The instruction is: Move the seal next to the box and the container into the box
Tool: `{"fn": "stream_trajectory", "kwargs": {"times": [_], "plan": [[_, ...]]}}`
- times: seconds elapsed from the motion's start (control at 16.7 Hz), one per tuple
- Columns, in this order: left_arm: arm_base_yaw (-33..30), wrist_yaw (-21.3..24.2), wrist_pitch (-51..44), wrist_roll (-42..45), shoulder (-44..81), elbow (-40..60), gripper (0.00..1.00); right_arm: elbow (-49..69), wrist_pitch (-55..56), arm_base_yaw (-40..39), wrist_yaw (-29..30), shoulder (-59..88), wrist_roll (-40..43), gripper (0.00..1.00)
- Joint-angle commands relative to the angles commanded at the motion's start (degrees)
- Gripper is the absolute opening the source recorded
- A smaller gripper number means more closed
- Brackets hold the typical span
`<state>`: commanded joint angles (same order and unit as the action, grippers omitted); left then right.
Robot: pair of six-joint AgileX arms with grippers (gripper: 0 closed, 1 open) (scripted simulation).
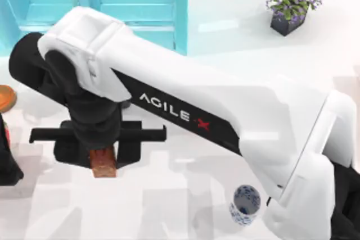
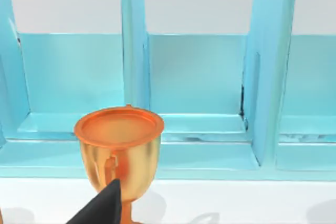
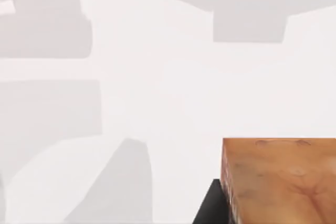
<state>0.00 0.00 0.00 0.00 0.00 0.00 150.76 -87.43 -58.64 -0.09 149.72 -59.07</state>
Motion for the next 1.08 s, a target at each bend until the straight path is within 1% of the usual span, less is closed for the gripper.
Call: {"fn": "stream_trajectory", "kwargs": {"times": [0.3,0.54,0.72,1.08], "plan": [[0.0,0.0,0.0,0.0,0.0,0.0,1.0,-23.2,7.9,1.6,-0.3,-15.0,1.5,0.0],[0.0,0.0,0.0,0.0,0.0,0.0,1.0,-37.2,12.7,2.5,-0.5,-24.1,2.4,0.0],[0.0,0.0,0.0,0.0,0.0,0.0,1.0,-42.5,14.5,2.9,-0.6,-27.5,2.7,0.0],[0.0,0.0,0.0,0.0,0.0,0.0,1.0,-42.9,14.6,2.7,-0.6,-27.6,2.8,0.0]]}}
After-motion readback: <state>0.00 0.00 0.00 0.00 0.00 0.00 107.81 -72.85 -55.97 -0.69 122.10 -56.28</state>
